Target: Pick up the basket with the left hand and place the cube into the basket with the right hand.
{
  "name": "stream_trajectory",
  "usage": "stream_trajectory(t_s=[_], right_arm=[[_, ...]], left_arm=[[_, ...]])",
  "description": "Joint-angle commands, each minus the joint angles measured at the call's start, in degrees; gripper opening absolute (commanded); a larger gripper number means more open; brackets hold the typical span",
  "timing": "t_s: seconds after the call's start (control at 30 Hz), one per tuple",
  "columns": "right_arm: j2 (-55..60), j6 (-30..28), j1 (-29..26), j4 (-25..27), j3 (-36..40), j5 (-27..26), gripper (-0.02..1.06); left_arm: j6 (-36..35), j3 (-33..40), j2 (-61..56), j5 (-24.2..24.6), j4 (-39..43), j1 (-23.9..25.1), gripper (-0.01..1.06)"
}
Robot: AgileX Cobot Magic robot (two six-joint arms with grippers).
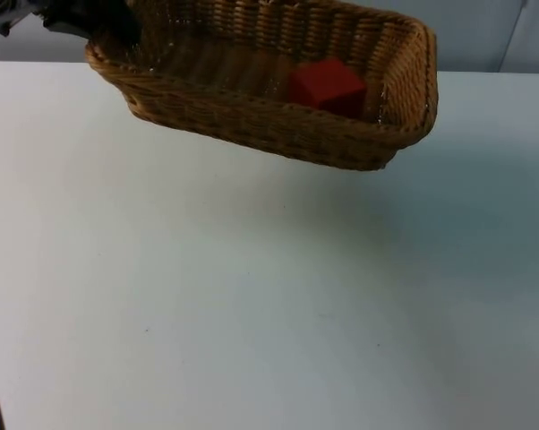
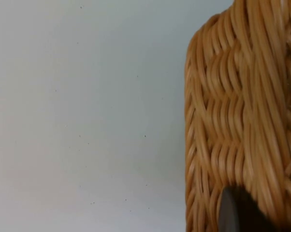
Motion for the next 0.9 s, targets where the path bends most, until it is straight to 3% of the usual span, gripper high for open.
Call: stream_trajectory(t_s=[0.0, 0.07, 0.13, 0.23, 0.5, 0.67, 0.87], right_arm=[[-1.6, 3.1, -2.5, -2.2, -2.0, -0.6, 0.45], [-3.1, 9.1, -6.1, -5.7, -3.9, -0.9, 0.04], [-3.9, 11.4, -8.2, -7.7, -4.1, -1.1, 0.00], [-6.2, 14.4, -15.5, -12.7, -4.5, 1.2, 0.00], [-8.8, 14.3, -26.7, -13.4, -4.5, 8.8, 0.00], [-9.1, 13.0, -29.3, -13.8, -4.5, 12.0, 0.00], [-9.1, 10.0, -29.4, -11.8, -4.5, 12.2, 0.00]], left_arm=[[-0.4, 0.0, -0.7, 0.6, -3.3, -0.3, 0.00], [-0.4, 0.0, -0.7, 0.6, -3.3, -0.3, 0.00], [-0.4, 0.0, -0.7, 0.6, -3.3, -0.3, 0.00], [-0.4, 0.0, -0.7, 0.5, -3.2, -0.3, 0.00], [-0.4, 0.0, -0.7, -0.8, -3.2, -0.3, 0.00], [-0.4, 0.0, -0.7, -1.9, -3.2, -0.3, 0.00], [-0.4, 0.0, -0.7, -4.2, -4.2, -0.3, 0.00]])
